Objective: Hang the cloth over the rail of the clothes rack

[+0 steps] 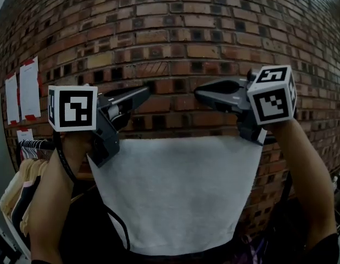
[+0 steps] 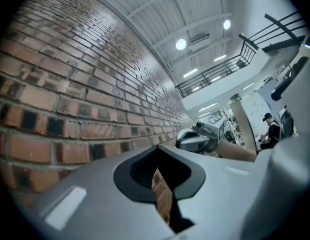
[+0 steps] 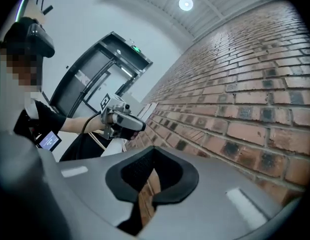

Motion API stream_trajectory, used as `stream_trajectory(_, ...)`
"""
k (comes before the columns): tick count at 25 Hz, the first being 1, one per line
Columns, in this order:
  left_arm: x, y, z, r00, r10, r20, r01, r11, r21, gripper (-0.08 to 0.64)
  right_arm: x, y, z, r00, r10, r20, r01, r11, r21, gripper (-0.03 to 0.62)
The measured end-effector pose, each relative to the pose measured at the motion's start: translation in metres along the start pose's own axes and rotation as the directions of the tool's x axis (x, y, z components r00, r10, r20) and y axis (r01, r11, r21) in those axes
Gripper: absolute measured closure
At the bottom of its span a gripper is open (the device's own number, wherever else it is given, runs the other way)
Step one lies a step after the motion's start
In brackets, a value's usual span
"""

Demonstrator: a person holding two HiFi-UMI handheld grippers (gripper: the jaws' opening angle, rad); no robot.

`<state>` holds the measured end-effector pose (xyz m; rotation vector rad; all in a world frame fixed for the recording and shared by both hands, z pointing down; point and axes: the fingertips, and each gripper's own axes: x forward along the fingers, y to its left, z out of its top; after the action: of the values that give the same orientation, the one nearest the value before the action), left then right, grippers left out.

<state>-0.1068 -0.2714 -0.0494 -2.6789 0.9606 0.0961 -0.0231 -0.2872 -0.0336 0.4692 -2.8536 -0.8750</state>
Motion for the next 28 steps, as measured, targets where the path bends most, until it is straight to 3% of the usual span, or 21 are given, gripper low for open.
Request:
stream_trajectory(4, 0.007, -0.010, -0.009, 0.999, 0.010, -0.040, -0.009, 1.000, 0.013, 0.540, -0.002, 0.010, 0.001, 0.999, -0.016, -0.036, 0.016, 1.000, -0.011, 0.588)
stream_trajectory(7, -0.001, -0.030, -0.012, 1.000, 0.013, -0.025, -0.011, 0.998, 0.054, 0.540, -0.016, 0.028, -0.001, 0.999, -0.036, 0.015, 0.036, 0.999, 0.005, 0.588)
stream_trajectory(12, -0.027, -0.091, -0.043, 0.999, -0.012, 0.044, 0.007, 0.994, 0.108, 0.540, -0.044, 0.087, -0.022, 0.988, -0.070, 0.135, 0.081, 0.994, -0.078, 0.589)
stream_trajectory(16, -0.014, -0.128, -0.092, 0.998, -0.002, -0.069, 0.012, 0.988, 0.152, 0.540, -0.044, 0.115, -0.040, 0.986, -0.053, 0.160, 0.057, 0.998, -0.019, 0.589)
stream_trajectory(21, 0.002, -0.135, -0.132, 0.988, -0.014, -0.155, 0.025, 0.997, 0.068, 0.540, -0.025, 0.126, -0.075, 0.996, -0.020, 0.090, 0.012, 0.996, 0.087, 0.589)
stream_trajectory(28, 0.004, -0.145, -0.142, 0.988, -0.022, -0.156, 0.029, 0.999, 0.043, 0.540, -0.022, 0.143, -0.086, 0.998, 0.016, 0.061, -0.022, 0.995, 0.097, 0.591)
